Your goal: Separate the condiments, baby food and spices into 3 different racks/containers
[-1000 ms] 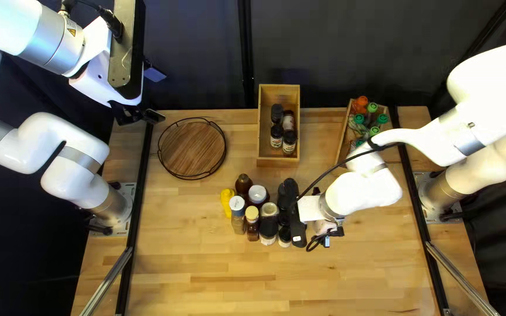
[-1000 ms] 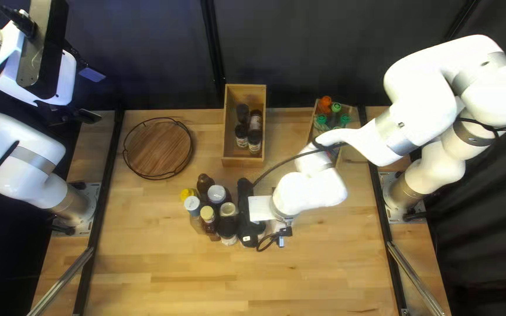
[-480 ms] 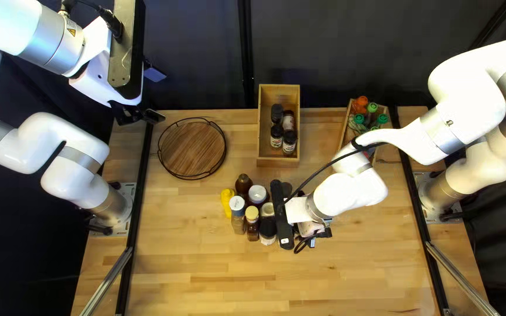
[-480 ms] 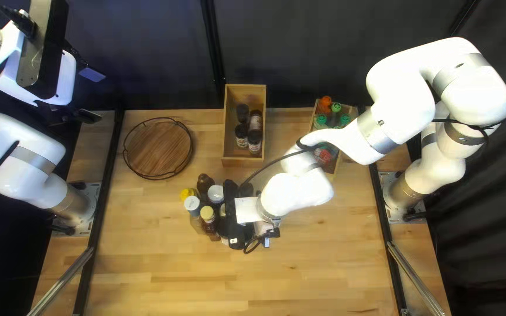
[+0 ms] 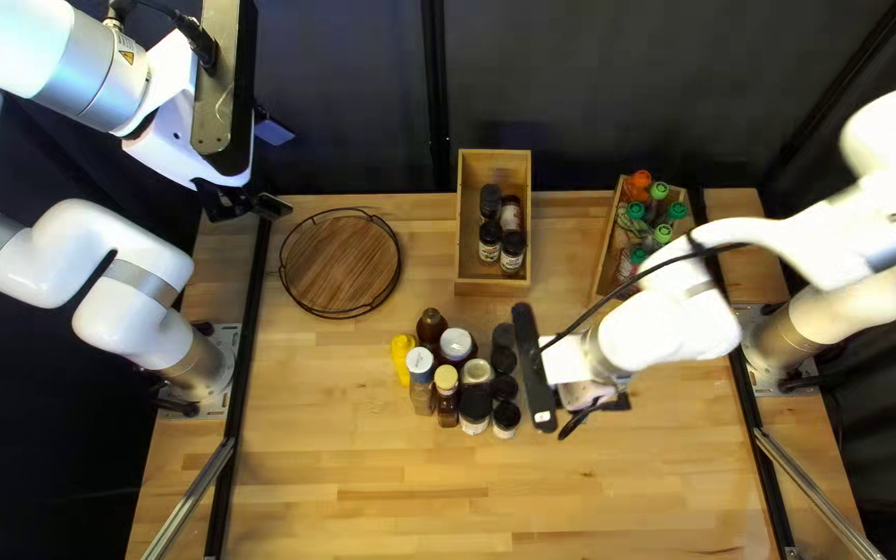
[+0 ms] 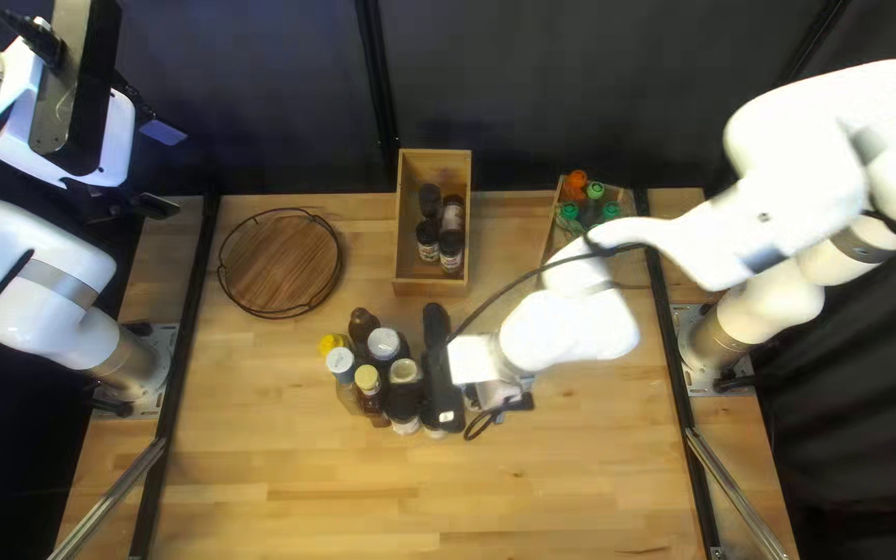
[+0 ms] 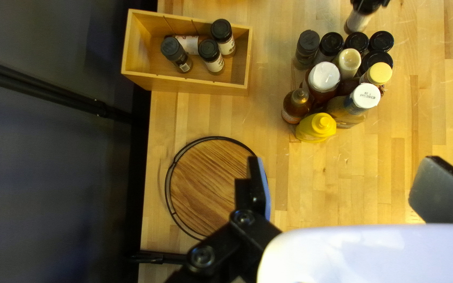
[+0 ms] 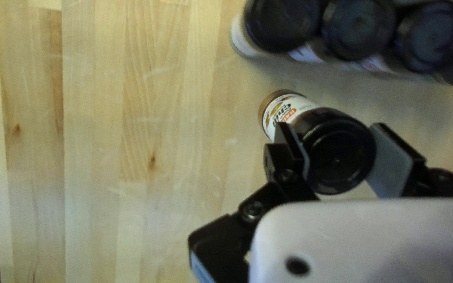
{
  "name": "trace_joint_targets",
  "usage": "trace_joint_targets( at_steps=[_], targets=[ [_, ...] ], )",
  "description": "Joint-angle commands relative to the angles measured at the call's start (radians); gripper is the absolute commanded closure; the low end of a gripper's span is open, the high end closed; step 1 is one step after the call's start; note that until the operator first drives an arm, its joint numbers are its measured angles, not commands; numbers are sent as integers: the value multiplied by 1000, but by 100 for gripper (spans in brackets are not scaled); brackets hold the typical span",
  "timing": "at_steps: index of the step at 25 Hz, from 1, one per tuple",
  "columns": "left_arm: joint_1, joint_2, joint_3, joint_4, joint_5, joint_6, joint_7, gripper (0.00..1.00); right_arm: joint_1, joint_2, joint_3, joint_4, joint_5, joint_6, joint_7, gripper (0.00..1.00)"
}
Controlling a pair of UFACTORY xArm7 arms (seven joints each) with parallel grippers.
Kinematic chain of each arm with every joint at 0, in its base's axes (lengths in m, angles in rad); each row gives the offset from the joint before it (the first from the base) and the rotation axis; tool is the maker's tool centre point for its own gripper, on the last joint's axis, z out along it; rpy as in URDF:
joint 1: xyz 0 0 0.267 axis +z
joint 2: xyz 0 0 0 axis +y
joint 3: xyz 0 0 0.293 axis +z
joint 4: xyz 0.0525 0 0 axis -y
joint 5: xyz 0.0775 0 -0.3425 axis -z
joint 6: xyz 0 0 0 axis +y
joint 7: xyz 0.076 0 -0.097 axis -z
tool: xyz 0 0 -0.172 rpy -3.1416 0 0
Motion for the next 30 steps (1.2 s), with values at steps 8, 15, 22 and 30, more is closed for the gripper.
trace_joint_targets(
  at_steps=[8,15,22,30],
  targets=[
    [0,0,0,0,0,0,0,0,-122,-4,-273,208,10,169,-321,100],
    [0,0,0,0,0,0,0,0,-122,-4,-273,208,10,169,-321,100],
    [0,0,0,0,0,0,0,0,-122,-4,-273,208,10,169,-321,100],
    [0,0,0,0,0,0,0,0,-122,-4,-273,208,10,169,-321,100]
  ],
)
